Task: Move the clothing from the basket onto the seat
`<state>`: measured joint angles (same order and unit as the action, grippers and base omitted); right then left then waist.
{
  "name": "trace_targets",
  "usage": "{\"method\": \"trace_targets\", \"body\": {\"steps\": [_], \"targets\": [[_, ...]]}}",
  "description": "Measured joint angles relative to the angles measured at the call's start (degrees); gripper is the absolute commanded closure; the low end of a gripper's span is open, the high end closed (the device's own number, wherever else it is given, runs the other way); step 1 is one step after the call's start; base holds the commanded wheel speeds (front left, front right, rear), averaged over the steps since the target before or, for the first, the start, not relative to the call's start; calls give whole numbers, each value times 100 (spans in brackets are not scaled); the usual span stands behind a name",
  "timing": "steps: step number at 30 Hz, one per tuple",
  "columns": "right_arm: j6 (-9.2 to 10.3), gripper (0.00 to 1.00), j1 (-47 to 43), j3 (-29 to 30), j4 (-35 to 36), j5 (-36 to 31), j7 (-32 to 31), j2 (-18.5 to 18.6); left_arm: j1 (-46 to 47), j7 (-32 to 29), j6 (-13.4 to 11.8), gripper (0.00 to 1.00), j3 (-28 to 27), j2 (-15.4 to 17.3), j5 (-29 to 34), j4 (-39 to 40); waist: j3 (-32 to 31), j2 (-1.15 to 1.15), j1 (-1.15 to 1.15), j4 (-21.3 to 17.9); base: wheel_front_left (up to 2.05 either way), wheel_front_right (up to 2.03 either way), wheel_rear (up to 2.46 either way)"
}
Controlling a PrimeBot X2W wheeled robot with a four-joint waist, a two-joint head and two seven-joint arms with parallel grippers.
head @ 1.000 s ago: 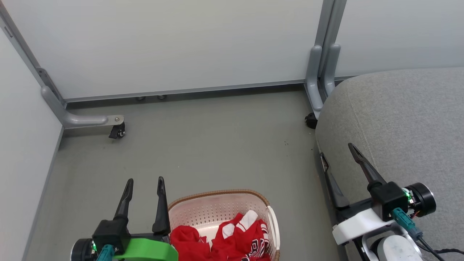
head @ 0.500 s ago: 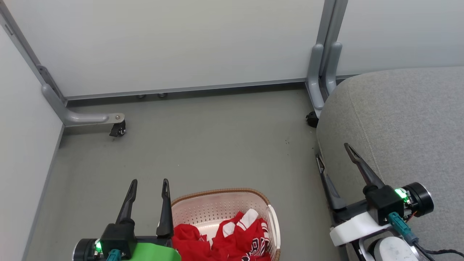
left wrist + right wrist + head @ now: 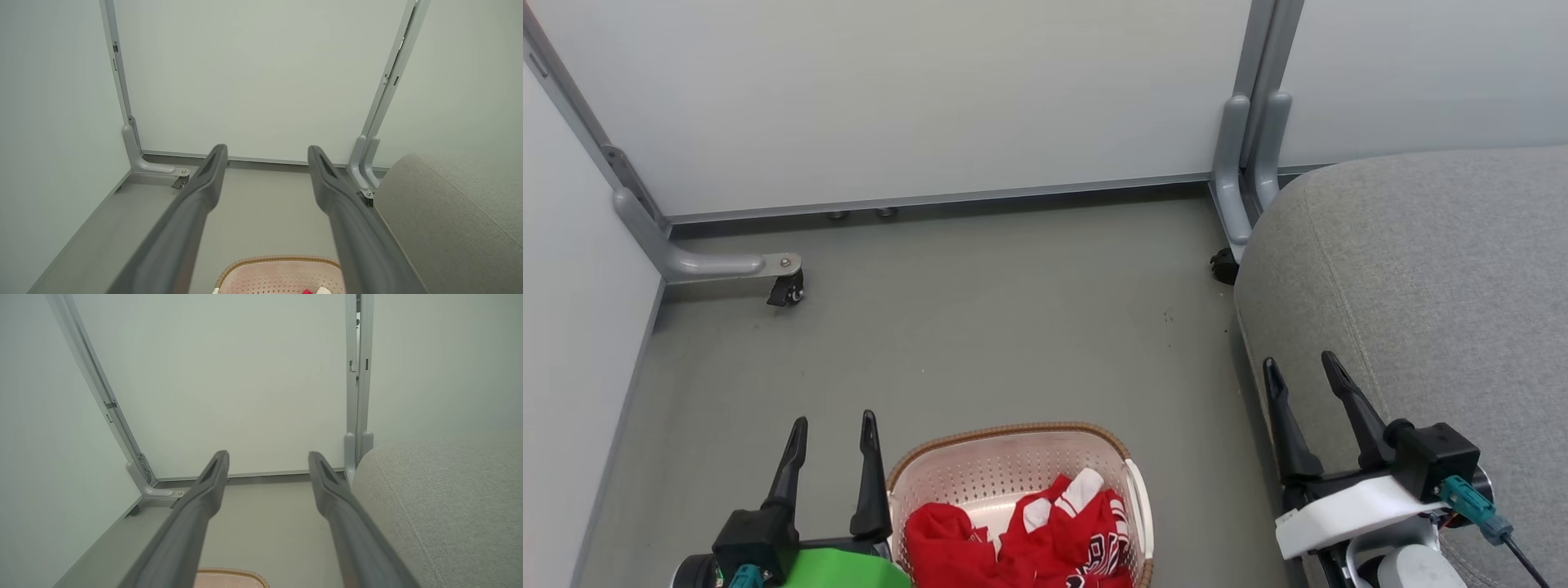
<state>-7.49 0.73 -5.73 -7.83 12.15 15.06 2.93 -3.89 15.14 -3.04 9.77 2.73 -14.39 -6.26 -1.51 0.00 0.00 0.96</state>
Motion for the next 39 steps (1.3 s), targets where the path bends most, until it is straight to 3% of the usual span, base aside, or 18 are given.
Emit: {"method": "trace_targets", "body": {"steps": [13,19,26,33,39], "targets": [[0,0,81,-51,-19,16,0,-3,17,2,60,0,102,1,213,-654,130,0,0,-79,0,0,0],[0,0,199,-74,-13,-11,0,-5,368,3,381,0,328,15,957,-1621,380,0,0,-209,0,0,0],[0,0,626,-45,168,43,0,-5,1413,2,827,0,699,437,1468,-2642,1026,0,0,-392,0,0,0],[0,0,1065,-91,271,253,0,-2,2554,2,1028,0,1558,934,1828,-3947,1882,0,0,-632,0,0,0],[0,0,1382,-236,447,481,0,-1,3383,3,1042,0,2783,1332,1964,-4813,2661,0,0,-884,0,0,0]]}}
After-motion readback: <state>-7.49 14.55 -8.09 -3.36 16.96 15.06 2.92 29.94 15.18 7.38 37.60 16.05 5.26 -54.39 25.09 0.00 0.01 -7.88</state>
